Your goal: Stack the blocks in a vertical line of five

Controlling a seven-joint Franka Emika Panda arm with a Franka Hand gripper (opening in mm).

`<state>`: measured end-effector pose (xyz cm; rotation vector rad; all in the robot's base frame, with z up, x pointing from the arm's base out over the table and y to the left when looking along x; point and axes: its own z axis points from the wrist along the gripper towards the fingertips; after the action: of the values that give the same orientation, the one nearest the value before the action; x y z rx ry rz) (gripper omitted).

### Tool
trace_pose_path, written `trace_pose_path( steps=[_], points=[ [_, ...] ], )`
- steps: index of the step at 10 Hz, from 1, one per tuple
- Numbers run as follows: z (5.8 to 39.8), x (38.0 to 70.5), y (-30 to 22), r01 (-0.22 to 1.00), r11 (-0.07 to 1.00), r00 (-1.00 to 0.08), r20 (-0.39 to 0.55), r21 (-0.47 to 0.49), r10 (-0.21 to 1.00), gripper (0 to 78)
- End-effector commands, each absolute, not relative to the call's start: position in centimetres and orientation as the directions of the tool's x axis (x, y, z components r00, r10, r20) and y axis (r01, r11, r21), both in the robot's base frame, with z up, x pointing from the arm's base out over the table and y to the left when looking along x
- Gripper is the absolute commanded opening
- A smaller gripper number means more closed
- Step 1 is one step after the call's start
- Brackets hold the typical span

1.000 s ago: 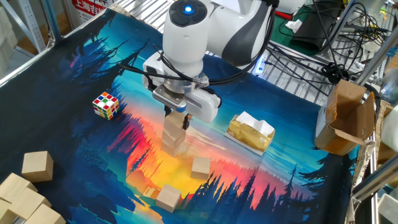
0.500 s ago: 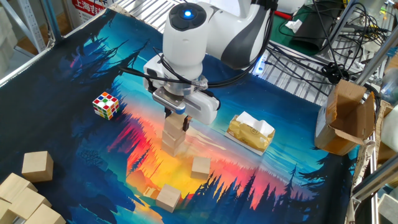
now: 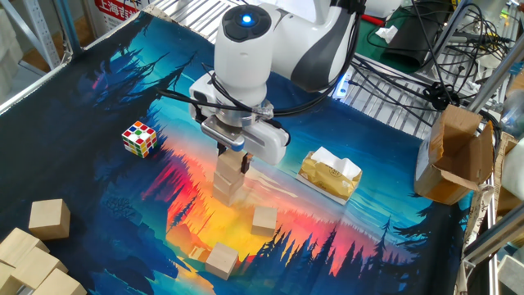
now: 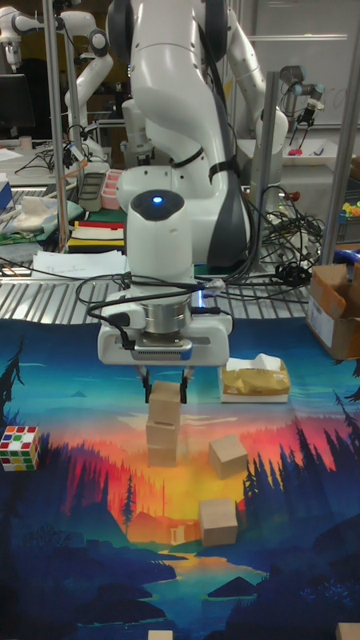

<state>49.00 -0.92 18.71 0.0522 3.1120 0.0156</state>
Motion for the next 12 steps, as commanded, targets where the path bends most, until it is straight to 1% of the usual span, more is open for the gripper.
trace_pose_path(
  steps=[1,4,12],
  points=[
    [18.71,49.09,-0.87,0.03,1.0,-0.999,-0.032,0.009,0.03,1.1],
    [18.58,49.15,-0.85,0.03,1.0,-0.999,-0.011,-0.006,0.03,1.1],
    [18.47,49.3,-0.9,0.032,0.999,-0.999,-0.011,-0.007,0.032,1.1]
  ],
)
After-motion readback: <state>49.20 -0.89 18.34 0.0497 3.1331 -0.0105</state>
